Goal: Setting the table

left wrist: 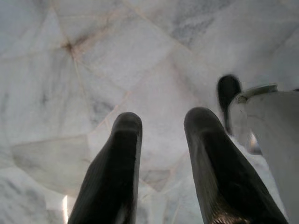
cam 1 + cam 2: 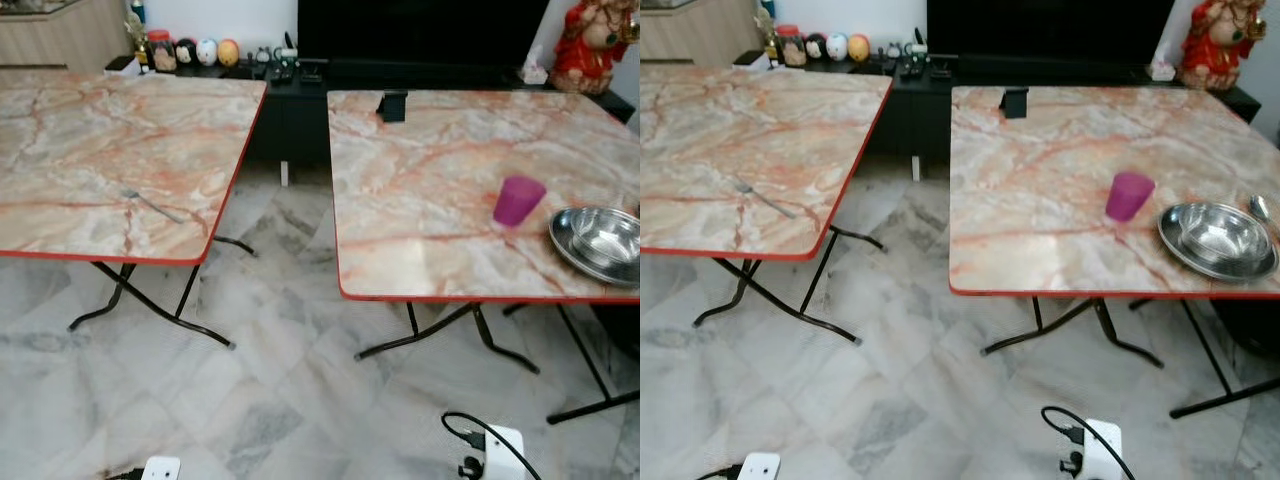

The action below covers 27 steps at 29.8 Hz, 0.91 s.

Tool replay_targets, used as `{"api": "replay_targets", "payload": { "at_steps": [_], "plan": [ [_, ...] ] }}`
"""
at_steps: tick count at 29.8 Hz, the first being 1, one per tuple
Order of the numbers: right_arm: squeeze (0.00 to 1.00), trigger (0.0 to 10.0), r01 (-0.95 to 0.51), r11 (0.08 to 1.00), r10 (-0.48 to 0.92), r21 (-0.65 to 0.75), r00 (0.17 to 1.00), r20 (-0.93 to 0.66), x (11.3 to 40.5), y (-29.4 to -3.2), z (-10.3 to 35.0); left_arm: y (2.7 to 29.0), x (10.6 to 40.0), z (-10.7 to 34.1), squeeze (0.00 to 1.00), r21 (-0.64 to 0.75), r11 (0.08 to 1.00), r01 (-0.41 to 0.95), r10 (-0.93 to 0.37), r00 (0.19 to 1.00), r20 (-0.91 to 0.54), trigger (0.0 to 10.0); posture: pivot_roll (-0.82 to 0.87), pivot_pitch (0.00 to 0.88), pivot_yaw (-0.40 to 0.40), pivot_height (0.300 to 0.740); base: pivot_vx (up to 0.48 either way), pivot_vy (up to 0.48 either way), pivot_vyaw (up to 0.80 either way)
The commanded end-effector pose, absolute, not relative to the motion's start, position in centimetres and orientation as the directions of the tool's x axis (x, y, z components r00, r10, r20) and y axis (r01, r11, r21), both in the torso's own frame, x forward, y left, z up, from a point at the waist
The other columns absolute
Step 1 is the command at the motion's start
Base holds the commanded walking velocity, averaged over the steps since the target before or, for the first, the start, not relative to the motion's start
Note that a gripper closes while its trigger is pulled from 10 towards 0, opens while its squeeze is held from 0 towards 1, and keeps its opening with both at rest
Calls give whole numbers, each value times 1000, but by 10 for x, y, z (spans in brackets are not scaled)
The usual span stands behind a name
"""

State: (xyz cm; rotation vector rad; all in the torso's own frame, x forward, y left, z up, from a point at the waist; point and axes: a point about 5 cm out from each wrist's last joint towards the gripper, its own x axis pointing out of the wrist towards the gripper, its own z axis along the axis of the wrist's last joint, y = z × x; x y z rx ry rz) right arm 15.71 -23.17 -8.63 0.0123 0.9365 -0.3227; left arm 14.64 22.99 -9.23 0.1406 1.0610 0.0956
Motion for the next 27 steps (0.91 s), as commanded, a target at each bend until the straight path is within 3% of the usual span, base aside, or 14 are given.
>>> {"api": "replay_targets", "payload": {
  "at_steps": [1, 27],
  "plan": [
    [0, 10000, 274, 954, -257, -118, 555, -791, 159, -225, -87, 233, 145, -92, 0, 167, 986, -9, 150, 484, -862, 10000, -3, 0, -11, 740, 0, 334, 0],
    [0, 10000, 303, 947, -270, -108, 564, -780, 164, -228, -84, 234, 146, -91, 0, 166, 986, -20, 154, 489, -858, 10000, -1, 0, -10, 740, 0, 327, 0]
  ]
}}
